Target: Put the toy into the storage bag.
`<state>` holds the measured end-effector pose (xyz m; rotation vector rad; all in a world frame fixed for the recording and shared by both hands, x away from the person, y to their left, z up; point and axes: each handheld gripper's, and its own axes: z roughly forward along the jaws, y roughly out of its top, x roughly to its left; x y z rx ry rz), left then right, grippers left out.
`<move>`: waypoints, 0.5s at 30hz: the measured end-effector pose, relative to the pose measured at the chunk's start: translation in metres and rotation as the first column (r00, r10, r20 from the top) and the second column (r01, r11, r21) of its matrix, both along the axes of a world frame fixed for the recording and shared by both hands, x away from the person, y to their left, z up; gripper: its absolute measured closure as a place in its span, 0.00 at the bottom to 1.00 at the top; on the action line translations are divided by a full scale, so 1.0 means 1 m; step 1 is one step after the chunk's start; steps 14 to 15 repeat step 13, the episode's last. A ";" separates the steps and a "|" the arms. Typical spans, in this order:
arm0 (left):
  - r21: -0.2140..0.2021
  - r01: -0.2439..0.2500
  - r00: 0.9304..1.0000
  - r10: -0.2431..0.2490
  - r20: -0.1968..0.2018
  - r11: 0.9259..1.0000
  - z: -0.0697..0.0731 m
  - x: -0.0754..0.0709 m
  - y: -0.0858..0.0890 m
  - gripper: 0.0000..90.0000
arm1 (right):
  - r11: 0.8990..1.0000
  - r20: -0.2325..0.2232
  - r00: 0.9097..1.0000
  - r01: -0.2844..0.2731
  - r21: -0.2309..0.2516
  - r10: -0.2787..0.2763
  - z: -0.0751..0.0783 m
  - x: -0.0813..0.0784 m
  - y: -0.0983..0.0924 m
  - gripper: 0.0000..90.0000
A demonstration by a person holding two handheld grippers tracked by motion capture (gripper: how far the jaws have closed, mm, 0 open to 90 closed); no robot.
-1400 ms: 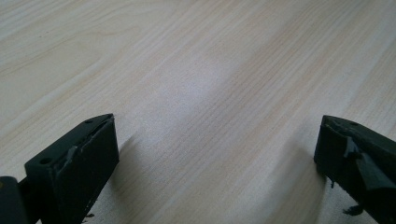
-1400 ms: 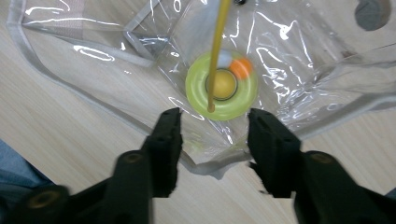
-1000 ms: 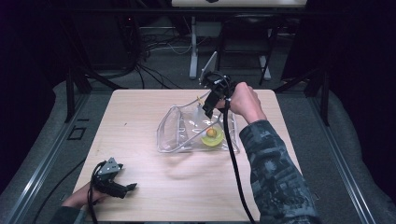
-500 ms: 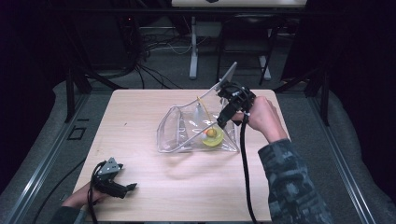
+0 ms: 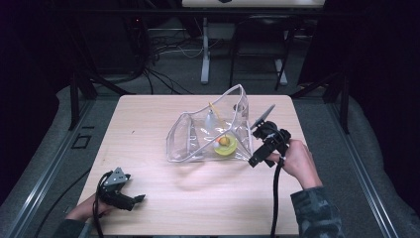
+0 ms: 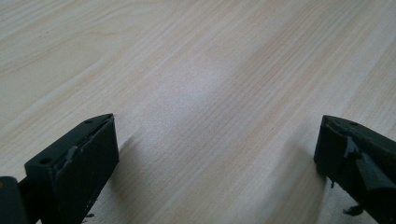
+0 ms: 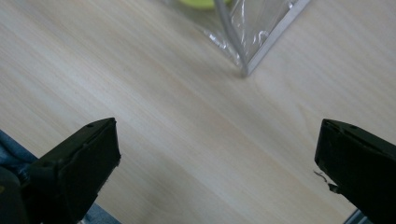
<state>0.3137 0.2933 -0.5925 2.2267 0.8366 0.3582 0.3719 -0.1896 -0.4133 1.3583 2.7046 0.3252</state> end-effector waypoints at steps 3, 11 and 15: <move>0.000 0.000 1.000 0.000 0.000 1.000 0.000 0.000 0.000 0.00 | 0.999 -0.014 0.999 0.031 0.035 -0.030 -0.021 -0.011 -0.008 0.00; 0.000 0.000 1.000 0.000 0.000 1.000 0.000 0.000 0.000 0.00 | 0.997 -0.060 0.997 0.059 0.042 -0.056 -0.066 -0.034 -0.026 0.00; -0.001 0.001 1.000 -0.001 0.000 1.000 0.000 0.000 0.000 0.00 | 0.994 -0.055 0.995 0.086 0.067 -0.082 -0.076 -0.039 -0.032 0.00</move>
